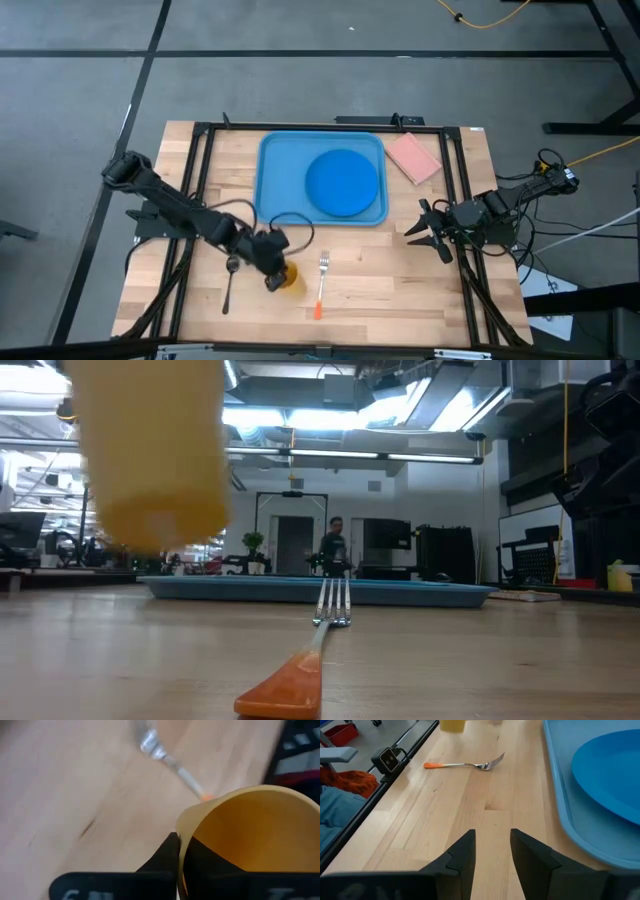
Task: Pick and place plate/cup/fork/spoon on tray
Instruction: Put the yellow cup on the top left of the blue tray
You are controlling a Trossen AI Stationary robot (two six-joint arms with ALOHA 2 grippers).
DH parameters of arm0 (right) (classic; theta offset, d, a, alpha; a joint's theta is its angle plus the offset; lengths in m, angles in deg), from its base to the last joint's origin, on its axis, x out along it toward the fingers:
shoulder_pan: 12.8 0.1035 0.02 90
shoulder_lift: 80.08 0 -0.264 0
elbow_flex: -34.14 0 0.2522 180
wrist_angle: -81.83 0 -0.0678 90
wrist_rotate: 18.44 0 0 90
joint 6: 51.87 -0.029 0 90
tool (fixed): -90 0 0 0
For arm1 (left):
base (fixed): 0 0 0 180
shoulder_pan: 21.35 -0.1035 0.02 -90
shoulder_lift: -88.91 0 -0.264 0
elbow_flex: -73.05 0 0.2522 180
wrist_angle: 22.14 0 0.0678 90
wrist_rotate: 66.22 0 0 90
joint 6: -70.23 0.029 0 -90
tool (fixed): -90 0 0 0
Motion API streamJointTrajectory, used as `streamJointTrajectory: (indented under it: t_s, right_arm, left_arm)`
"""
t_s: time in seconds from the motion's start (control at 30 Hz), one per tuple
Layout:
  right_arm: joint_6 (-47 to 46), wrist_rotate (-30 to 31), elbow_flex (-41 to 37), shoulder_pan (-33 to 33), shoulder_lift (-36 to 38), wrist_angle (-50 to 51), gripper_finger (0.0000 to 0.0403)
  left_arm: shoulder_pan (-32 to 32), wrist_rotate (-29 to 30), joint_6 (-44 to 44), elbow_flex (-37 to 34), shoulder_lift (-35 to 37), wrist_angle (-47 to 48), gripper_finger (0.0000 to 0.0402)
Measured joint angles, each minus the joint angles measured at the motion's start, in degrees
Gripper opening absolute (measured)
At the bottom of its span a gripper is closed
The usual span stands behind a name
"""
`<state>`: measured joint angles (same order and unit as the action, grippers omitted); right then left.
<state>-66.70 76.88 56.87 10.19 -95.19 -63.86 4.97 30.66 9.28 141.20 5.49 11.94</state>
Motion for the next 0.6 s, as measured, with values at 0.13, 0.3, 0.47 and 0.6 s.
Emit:
streamJointTrajectory:
  t_s: [0.13, 0.3, 0.47, 0.6]
  right_arm:
    - [-0.1, 0.0, 0.0, 0.0, 0.0, 0.0, 0.0127]
    - [-0.1, 0.0, 0.0, 0.0, 0.0, 0.0, 0.0127]
    - [-0.1, 0.0, 0.0, 0.0, 0.0, 0.0, 0.0127]
    - [-0.1, 0.0, 0.0, 0.0, 0.0, 0.0, 0.0127]
  left_arm:
    - [-5.1, 6.4, 9.7, 0.0, 4.5, -0.5, 0.0003]
    - [-15.9, 9.7, 25.2, 0.1, 9.4, -1.3, 0.0002]
    - [-30.9, 4.7, 36.6, 0.1, 10.4, -1.5, 0.0002]
    - [-43.2, -2.3, 40.5, 0.1, 9.6, -1.6, 0.0001]
